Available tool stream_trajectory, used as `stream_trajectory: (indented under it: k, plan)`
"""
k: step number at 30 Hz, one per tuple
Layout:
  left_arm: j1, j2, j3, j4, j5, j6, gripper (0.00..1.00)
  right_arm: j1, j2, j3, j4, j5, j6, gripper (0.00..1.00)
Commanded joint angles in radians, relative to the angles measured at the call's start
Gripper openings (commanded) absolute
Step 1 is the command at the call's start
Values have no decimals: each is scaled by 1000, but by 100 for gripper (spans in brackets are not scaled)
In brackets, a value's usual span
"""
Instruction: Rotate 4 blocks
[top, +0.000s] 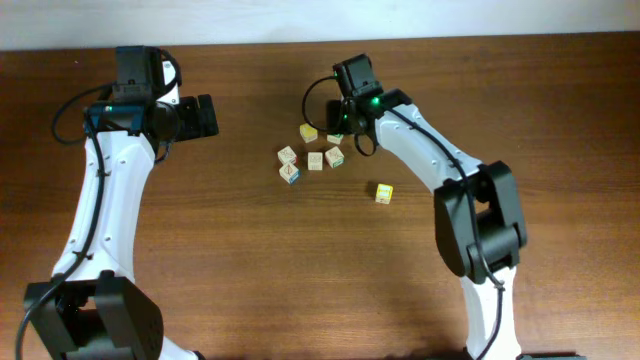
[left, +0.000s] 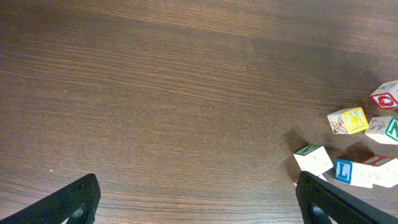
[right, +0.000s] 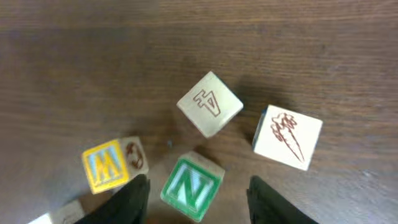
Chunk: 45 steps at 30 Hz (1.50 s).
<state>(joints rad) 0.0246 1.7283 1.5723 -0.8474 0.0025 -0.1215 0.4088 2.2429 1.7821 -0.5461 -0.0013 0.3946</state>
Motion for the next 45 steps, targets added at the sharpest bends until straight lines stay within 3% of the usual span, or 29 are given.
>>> stream_trajectory:
  k: [1, 5, 8, 11, 19, 21, 25, 28, 32, 33, 35, 38, 42, 45]
  plan:
    - [-4, 7, 11, 0, -6, -9, 99, 13, 58, 6, 13, 13, 84, 51]
    - [-4, 7, 11, 0, -6, -9, 99, 29, 104, 6, 51, 13, 90, 51]
    - [-4, 7, 11, 0, -6, -9, 99, 29, 103, 6, 37, 13, 90, 35]
    - [-4, 7, 11, 0, -6, -9, 99, 29, 67, 14, 2, 14, 23, 27]
    - [-4, 7, 11, 0, -6, -9, 99, 32, -223, 146, -520, -49, 16, 22]
    - [-4, 7, 11, 0, -6, -9, 99, 66, -193, 73, -617, -18, 143, 16]
    - [-4, 7, 11, 0, -6, -9, 99, 87, -171, -212, -446, 13, 345, 17]
    - [-4, 7, 11, 0, -6, -9, 99, 76, -171, -323, -331, 13, 367, 23]
    - [-4, 7, 11, 0, -6, -9, 99, 47, -170, -325, -294, 33, 366, 23]
    - [-4, 7, 11, 0, -6, -9, 99, 49, -170, -325, -296, 32, 366, 34]
    - [-4, 7, 11, 0, -6, -9, 99, 49, -170, -324, -301, 32, 365, 40]
    - [-4, 7, 11, 0, -6, -9, 99, 47, -171, -293, -291, -21, 261, 43]
    - [-4, 7, 11, 0, -6, -9, 99, 47, -171, -26, -378, -13, 83, 50]
    - [-4, 7, 11, 0, -6, -9, 99, 49, -158, 5, -256, -10, 27, 54]
